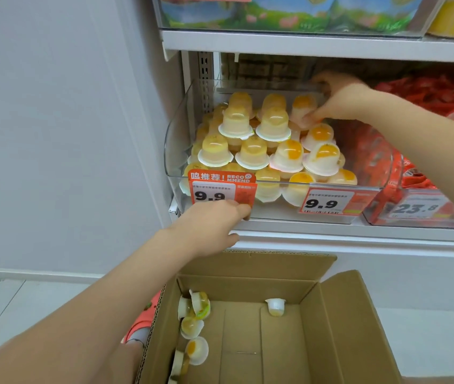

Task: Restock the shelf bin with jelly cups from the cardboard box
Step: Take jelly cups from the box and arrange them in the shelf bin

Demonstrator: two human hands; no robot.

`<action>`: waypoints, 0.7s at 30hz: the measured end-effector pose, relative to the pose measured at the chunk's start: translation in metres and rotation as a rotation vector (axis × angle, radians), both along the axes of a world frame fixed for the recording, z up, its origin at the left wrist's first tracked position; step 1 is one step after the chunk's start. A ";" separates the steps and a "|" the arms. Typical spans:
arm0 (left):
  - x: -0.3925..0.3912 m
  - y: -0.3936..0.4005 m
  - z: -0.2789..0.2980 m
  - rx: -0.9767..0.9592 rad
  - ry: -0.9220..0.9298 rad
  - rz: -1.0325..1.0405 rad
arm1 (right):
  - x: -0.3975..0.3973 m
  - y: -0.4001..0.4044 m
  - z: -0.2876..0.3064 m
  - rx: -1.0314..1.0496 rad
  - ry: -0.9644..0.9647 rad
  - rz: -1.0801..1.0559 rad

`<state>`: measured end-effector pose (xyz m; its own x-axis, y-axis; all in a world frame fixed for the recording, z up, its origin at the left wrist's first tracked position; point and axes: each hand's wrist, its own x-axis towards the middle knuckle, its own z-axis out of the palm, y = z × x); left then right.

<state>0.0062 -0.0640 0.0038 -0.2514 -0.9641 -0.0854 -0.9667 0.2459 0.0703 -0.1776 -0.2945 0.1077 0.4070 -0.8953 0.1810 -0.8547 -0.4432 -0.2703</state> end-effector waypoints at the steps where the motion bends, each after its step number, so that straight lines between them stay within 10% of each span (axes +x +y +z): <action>1: 0.000 0.001 -0.004 0.045 0.002 0.004 | -0.006 0.013 -0.004 -0.081 -0.146 -0.025; 5: -0.008 0.008 -0.034 0.327 -0.124 -0.025 | -0.035 0.105 -0.047 -0.392 -0.585 0.063; 8: -0.007 0.016 -0.065 0.465 -0.202 -0.034 | -0.053 0.175 -0.107 -0.448 -0.483 0.236; 16: 0.006 0.053 -0.203 0.749 -0.196 0.267 | -0.070 0.247 -0.296 0.521 0.374 0.363; 21: -0.001 0.077 -0.274 0.827 -0.171 0.329 | -0.054 0.256 -0.391 0.966 0.426 0.163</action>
